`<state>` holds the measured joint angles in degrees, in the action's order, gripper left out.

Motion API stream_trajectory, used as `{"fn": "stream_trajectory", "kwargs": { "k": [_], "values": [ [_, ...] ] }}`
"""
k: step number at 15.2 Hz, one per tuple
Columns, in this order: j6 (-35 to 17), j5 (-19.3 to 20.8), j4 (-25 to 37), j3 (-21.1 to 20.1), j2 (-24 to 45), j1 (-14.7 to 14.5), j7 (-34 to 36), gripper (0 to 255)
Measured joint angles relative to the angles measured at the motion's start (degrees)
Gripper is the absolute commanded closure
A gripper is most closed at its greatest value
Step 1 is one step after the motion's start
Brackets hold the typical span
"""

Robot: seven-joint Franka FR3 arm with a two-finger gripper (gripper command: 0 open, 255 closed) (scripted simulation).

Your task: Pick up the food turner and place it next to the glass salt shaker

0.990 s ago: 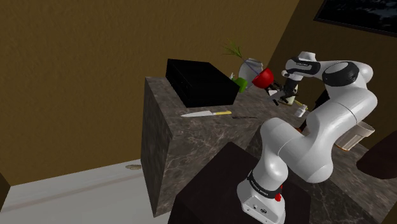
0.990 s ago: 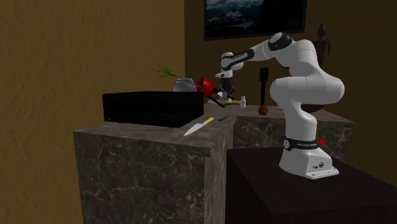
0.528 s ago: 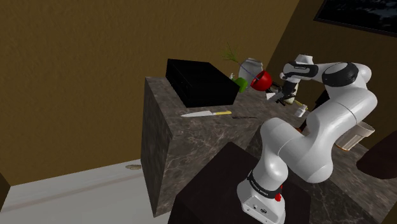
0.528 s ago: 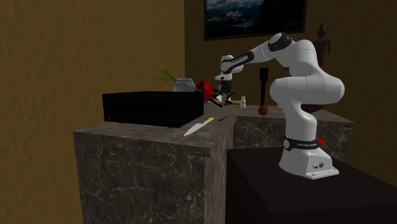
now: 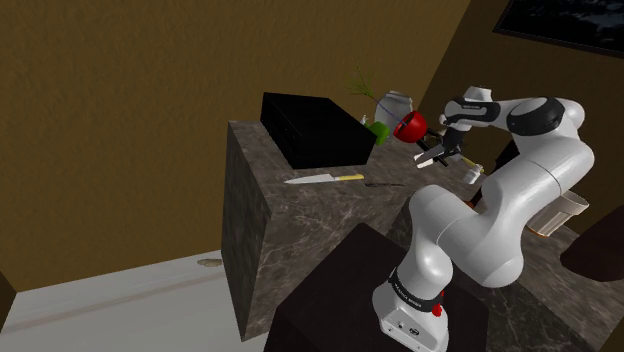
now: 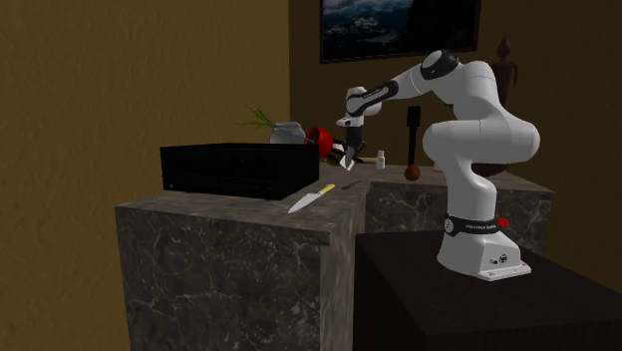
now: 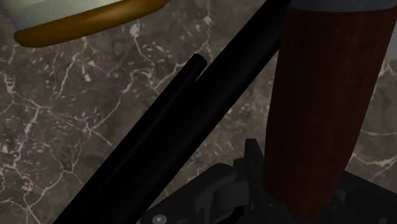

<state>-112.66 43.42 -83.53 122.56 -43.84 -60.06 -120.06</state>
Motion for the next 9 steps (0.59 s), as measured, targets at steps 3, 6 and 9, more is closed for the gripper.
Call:
{"fn": "stream_trajectory", "kwargs": {
  "k": [3, 6, 9],
  "values": [
    [-0.21, -0.44, -0.1, -0.1, -0.18, 0.24, -0.26, 0],
    [1.02, -0.32, 1.57, 0.54, -0.6, -1.07, -0.23, 0],
    [3.43, -1.82, 1.79, 0.0, -0.12, -0.82, -1.06, 0]
  ]
}}
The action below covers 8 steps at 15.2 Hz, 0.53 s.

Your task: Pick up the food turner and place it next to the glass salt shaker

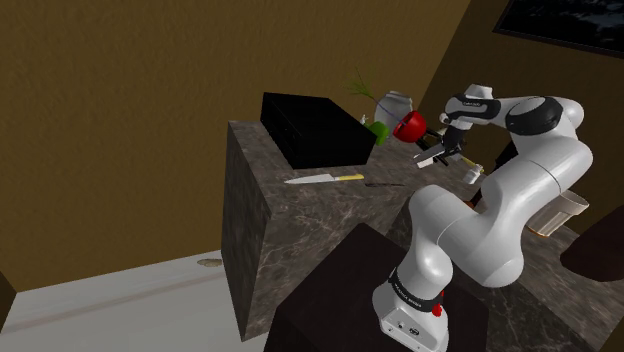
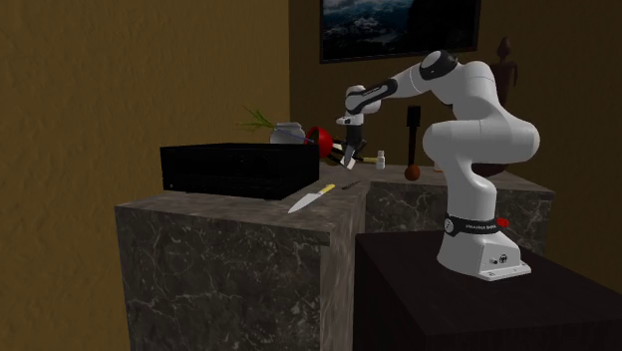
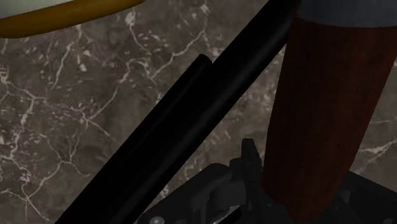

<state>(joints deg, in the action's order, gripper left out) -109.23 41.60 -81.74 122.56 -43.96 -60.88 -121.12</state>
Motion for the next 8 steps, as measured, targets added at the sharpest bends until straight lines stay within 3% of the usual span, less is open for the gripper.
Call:
{"fn": "stream_trajectory", "kwargs": {
  "k": [8],
  "values": [
    [2.96, -1.35, 0.46, -0.62, 0.75, 0.17, -0.6, 0]
  ]
}}
